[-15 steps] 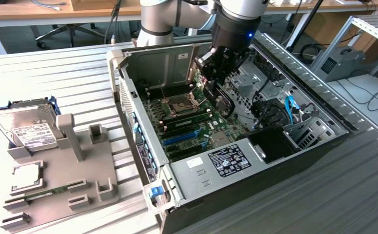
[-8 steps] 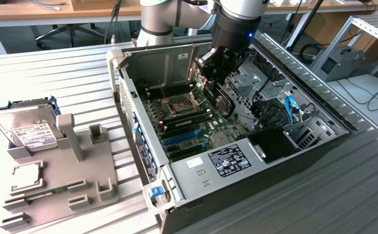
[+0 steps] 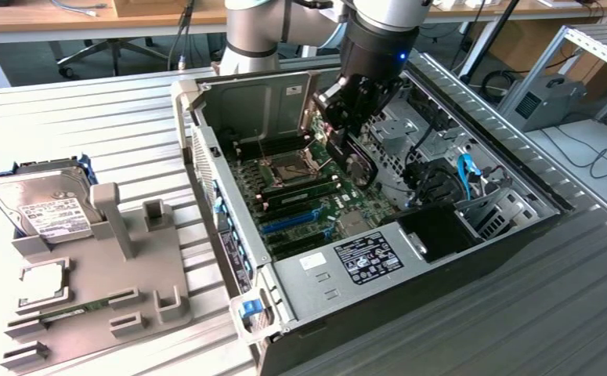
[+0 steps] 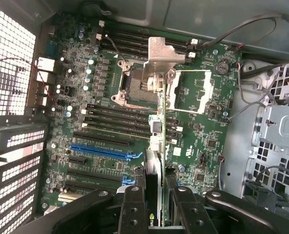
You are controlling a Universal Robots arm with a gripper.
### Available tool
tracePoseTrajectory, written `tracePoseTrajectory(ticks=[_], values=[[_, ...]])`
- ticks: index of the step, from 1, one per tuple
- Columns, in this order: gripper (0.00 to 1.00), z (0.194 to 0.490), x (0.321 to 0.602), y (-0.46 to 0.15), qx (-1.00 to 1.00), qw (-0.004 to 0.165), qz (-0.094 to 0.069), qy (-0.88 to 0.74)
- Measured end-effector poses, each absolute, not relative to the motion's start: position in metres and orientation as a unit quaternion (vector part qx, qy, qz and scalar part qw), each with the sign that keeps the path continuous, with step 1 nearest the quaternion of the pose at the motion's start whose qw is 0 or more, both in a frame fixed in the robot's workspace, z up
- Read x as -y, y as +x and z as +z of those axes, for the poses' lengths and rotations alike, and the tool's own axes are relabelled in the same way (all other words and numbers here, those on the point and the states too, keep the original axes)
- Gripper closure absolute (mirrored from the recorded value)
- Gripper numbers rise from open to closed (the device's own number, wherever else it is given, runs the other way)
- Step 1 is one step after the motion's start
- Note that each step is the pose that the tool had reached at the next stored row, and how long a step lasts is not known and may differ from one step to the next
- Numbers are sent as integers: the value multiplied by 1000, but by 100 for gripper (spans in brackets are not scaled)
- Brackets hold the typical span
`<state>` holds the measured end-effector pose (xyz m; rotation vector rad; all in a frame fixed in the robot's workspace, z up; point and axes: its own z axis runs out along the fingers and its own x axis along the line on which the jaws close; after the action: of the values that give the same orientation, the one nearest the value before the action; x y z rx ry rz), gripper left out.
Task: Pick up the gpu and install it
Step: 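Insert the gpu into the slot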
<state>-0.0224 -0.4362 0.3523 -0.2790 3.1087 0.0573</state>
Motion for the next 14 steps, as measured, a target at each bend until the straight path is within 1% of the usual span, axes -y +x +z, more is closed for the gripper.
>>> tracePoseTrajectory(ticks=[14], values=[[74,352,436,-22,-995,10,18,-99]])
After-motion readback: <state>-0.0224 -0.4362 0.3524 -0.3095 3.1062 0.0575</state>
